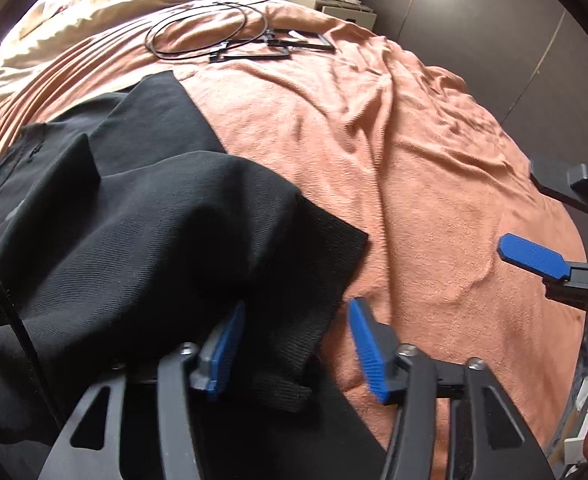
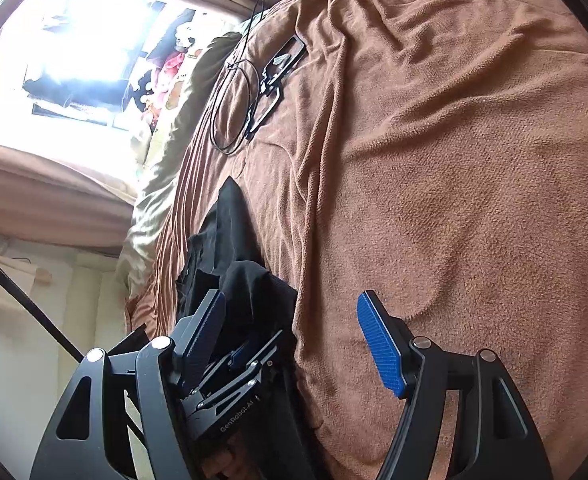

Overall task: Fold small clothes
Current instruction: 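Move the left tool to the cuff of the folded sleeve, then grasp the ribbed cuff with the left gripper and lift it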

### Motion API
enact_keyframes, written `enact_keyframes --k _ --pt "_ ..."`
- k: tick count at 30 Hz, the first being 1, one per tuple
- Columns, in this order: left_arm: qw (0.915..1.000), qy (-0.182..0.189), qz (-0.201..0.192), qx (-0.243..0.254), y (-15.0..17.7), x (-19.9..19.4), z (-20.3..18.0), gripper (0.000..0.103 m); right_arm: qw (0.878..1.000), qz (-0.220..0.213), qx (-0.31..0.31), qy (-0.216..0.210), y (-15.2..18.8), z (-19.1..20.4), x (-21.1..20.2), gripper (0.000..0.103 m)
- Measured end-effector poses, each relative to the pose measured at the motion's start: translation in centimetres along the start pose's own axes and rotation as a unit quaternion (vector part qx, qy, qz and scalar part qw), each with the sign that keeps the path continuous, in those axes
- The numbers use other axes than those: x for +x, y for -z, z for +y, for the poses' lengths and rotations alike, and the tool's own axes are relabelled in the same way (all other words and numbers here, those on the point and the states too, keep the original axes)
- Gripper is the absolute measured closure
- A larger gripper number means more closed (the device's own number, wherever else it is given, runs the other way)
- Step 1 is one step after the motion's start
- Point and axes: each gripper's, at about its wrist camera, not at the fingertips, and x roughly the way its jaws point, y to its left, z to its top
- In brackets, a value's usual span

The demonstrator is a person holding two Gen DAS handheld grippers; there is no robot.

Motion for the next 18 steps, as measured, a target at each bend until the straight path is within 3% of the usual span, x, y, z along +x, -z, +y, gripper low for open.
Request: enact_keyframes --k 5,8,18 --pt "0.9996 0.011 0.008 -0.026 -0.3 -0.1 1.7 0.085 1.000 0.000 -0.006 0.003 -0.1 0.3 0.4 0.036" --pt "0.9976 0.039 0.013 -0.055 -0.6 -0.9 2.6 0.095 1.000 0.004 -0.019 0.008 0.0 1.0 1.0 0.036" --pt "0.9969 0.029 -0.047 -0.057 -1.8 -8.1 5.3 0.096 0.997 0.032 -0.064 0.001 0.9 3.8 4.5 0.036"
